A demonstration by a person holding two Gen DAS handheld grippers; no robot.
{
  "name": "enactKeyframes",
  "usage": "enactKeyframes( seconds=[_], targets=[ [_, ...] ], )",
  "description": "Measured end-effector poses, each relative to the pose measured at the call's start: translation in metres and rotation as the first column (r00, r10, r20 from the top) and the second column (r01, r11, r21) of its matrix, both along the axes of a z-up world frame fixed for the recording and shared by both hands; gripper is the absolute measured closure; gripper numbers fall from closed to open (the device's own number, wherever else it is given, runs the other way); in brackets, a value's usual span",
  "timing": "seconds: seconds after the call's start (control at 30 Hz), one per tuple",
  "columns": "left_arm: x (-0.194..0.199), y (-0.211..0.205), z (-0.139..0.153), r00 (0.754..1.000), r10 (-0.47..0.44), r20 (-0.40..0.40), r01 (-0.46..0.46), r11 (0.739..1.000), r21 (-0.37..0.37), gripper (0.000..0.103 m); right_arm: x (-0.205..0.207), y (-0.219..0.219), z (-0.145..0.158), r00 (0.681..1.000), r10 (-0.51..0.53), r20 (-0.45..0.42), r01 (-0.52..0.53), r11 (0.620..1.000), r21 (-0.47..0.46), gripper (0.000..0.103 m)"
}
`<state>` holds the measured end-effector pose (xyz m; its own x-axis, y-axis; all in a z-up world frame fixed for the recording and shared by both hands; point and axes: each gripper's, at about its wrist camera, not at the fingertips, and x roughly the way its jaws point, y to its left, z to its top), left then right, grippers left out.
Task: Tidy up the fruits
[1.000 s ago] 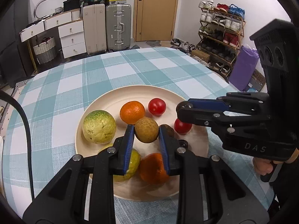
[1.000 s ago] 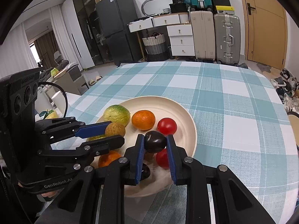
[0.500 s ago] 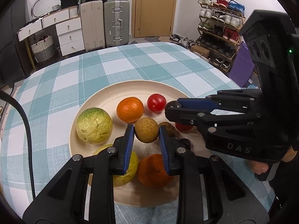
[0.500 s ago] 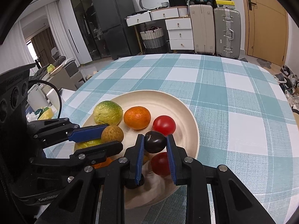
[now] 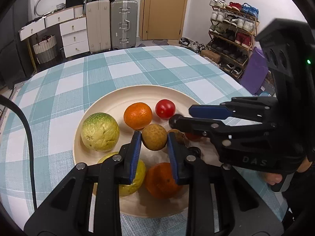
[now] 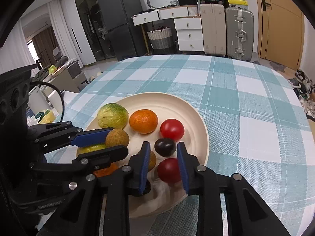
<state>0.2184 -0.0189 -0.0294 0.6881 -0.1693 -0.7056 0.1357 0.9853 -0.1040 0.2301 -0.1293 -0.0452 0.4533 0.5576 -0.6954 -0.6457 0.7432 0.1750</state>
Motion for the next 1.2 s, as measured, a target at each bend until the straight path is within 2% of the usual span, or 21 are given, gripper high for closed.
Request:
enactKeyframes(
  seconds=[0.1,0.17,0.23,0.27,0.33,0.47,0.53,0.63,0.93,1.2],
  targets=[
    [-0.004,0.003,0.004,1.0,0.014,0.003,-0.014,1.0,0.001,0.077,-0.008,-0.005,0.007,0.999,-0.018,0.04,0.018,1.0,0.0,0.057],
    [-0.009,0.004,0.009,1.0,0.02,0.018,-0.02,1.0,0.007,0.067,-0.013,-0.009,0.013,0.997,-0.031,0.065,0.031,1.0,0.007,0.044],
    [-0.018,0.006,0.015,0.998,0.033,0.044,-0.033,0.999,0.01,0.046,-0.019,-0.016,0.019,0.996,-0.043,0.082,0.042,0.999,0.02,0.032],
    [-0.023,0.008,0.018,0.997,0.043,0.059,-0.044,0.999,0.014,0.041,-0.021,-0.019,0.021,0.995,-0.05,0.087,0.048,0.999,0.025,0.025],
    [-0.033,0.012,0.025,0.995,0.052,0.088,-0.053,0.999,0.01,0.022,-0.027,-0.026,0.026,0.993,-0.06,0.097,0.057,0.998,0.037,0.015],
    [-0.058,0.02,0.037,0.986,0.07,0.149,-0.071,0.997,0.005,0.014,-0.04,-0.04,0.034,0.989,-0.08,0.123,0.072,0.995,0.066,0.0],
    [-0.068,0.024,0.04,0.983,0.086,0.161,-0.087,0.996,-0.002,0.002,-0.046,-0.045,0.036,0.988,-0.084,0.128,0.074,0.993,0.087,0.0],
    [-0.086,0.031,0.043,0.971,0.118,0.21,-0.118,0.993,-0.016,0.001,-0.054,-0.05,0.037,0.987,-0.087,0.134,0.072,0.991,0.11,0.0],
    [-0.12,0.045,0.036,0.931,0.225,0.286,-0.225,0.974,-0.033,0.001,-0.078,-0.059,0.032,0.976,-0.103,0.191,0.073,0.985,0.155,0.0],
    [-0.126,0.045,0.029,0.921,0.247,0.3,-0.245,0.968,-0.046,0.001,-0.085,-0.056,0.021,0.971,-0.095,0.22,0.064,0.987,0.146,0.0]
  ],
)
